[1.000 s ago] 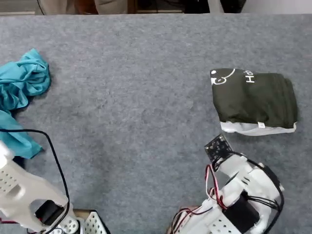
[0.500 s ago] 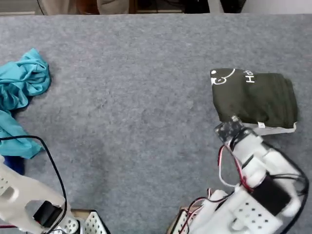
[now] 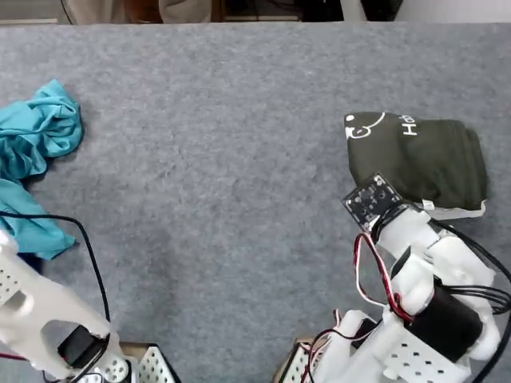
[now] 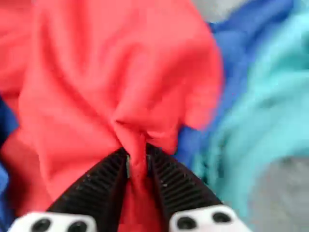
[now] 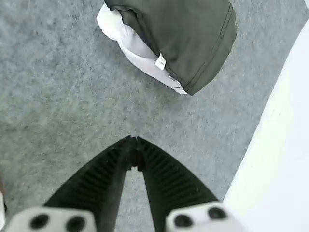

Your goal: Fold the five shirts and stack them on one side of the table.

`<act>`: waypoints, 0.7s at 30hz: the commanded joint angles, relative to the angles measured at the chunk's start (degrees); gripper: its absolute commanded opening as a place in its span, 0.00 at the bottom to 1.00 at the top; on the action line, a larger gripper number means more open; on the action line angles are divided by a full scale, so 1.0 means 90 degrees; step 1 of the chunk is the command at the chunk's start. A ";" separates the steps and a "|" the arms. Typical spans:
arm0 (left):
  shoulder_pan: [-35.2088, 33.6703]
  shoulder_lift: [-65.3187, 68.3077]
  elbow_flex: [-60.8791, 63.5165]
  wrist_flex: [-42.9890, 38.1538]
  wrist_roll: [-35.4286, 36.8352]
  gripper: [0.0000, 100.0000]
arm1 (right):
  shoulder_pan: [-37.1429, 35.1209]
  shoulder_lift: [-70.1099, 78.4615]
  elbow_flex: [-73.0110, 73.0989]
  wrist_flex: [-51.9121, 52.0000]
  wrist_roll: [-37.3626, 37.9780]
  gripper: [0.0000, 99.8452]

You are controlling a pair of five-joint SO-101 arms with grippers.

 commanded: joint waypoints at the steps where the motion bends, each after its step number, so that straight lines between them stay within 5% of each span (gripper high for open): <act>1: 0.0547 -0.0747 -0.1201 0.0918 0.0068 0.02 | -0.0112 0.0093 -0.0278 -0.0020 -0.0215 0.00; 8: 0.2178 -0.1538 -0.2012 0.2764 0.0293 0.02 | -0.0806 0.0122 -0.0269 -0.0029 -0.0860 0.00; 13: 0.3546 -0.2945 -0.1778 0.2784 0.0781 0.02 | -0.0923 0.0737 -0.0288 -0.0225 -0.1221 0.00; 21: 0.7521 -0.5143 0.0488 0.2755 0.0781 0.02 | -0.1460 0.3258 -0.1978 -0.0039 -0.2647 0.00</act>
